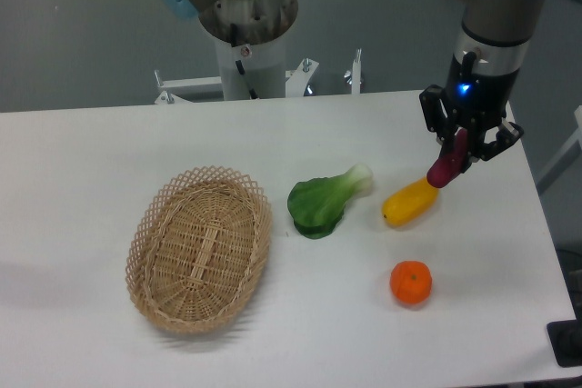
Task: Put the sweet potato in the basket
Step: 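Grasp the purple sweet potato with the gripper and lift it up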
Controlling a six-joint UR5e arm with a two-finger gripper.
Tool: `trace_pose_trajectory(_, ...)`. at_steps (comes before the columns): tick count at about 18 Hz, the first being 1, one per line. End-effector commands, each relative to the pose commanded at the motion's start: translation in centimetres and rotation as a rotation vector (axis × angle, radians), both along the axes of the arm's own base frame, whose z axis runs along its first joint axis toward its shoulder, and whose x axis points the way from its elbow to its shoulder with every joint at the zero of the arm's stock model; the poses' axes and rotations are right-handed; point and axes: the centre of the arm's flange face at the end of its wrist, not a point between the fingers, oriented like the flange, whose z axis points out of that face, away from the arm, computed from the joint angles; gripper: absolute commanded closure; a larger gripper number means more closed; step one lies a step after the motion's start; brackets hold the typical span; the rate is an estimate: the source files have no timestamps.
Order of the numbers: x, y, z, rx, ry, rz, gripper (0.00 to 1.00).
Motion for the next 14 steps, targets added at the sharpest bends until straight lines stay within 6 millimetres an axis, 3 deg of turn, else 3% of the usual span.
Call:
trace_pose_trajectory(3, 0.4, 0.2, 0.0, 0.003, -0.005, 0.013, 0.86)
trace_pose_trajectory(8, 2.5, 2.5, -0.6, 0.007, -0.037, 0.055, 0.86)
trace_pose_trajectory(11, 4.8, 4.9, -0.6, 0.016, -0.055, 0.089, 0.86)
trace_pose_trajectory(14, 7.3, 7.7, -1.9, 0.024, -0.086, 0.153, 0.86)
